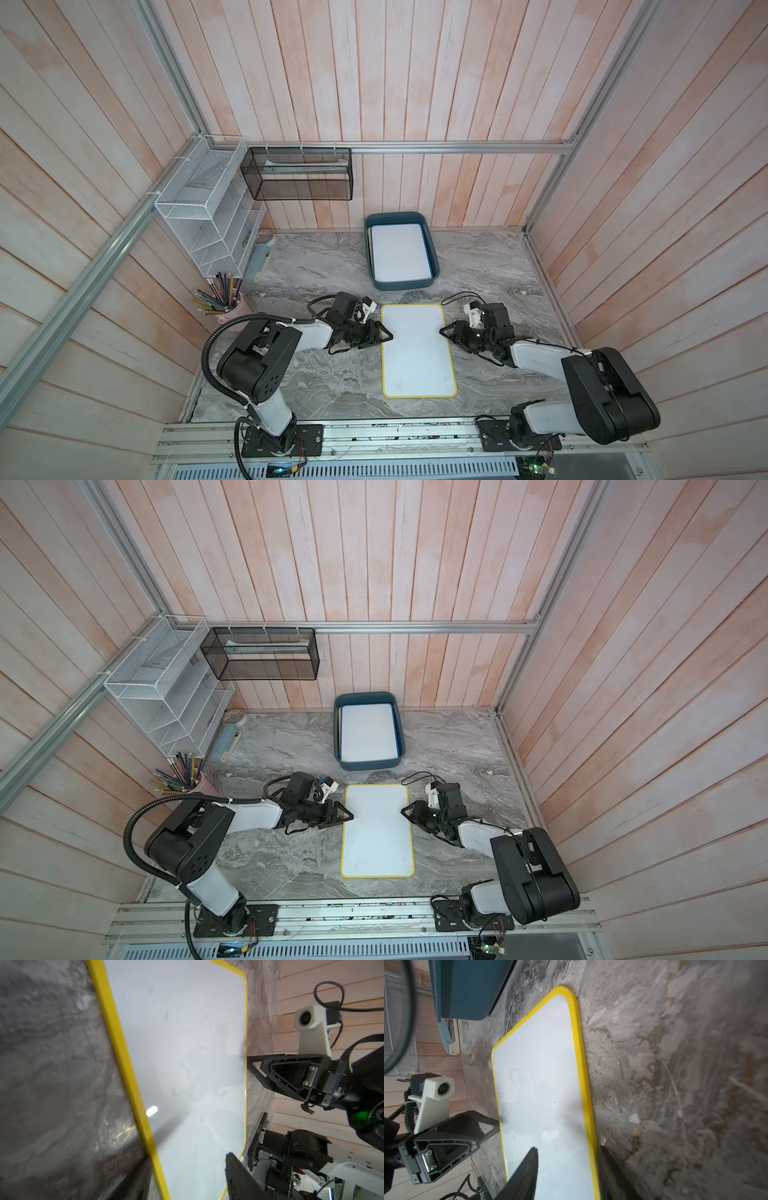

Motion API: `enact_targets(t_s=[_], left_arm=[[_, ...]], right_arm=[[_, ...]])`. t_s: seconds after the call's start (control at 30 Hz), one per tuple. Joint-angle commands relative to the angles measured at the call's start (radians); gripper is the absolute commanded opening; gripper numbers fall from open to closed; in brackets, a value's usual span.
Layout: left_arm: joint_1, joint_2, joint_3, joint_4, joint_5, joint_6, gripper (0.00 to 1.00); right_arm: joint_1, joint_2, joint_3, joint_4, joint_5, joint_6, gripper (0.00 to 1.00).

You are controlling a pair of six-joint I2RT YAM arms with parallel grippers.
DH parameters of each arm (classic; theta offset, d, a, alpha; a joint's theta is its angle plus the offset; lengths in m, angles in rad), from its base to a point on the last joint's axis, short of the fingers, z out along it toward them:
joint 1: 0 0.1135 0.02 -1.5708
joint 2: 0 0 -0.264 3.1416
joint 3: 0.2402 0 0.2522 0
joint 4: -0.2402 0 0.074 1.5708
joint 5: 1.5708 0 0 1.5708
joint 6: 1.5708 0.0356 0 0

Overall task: Put the whiteboard into the storage box
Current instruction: Pick up the whiteboard at the center of the board.

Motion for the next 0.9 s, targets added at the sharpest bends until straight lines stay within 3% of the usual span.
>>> enact_targets(t_s=[0.0,0.6,0.87], left_arm=[[-0.033,0.091,-0.047,-0.074,-0.083,0.017,0.6],[-0.036,0.112,-0.035,-0.038,-0.075,0.007,0.6],[-0.036,0.112,-0.03,-0.033,-0.072,0.003,0.6]], right_arm=[[0.049,-0.013,-0.004,0.115,-0.181,0.076,0.47],[0.122,-0.107,0.021,0.152,-0.206,0.14,0.47],[0.122,-0.056,-0.018,0.316,-0.269,0.199,0.47]])
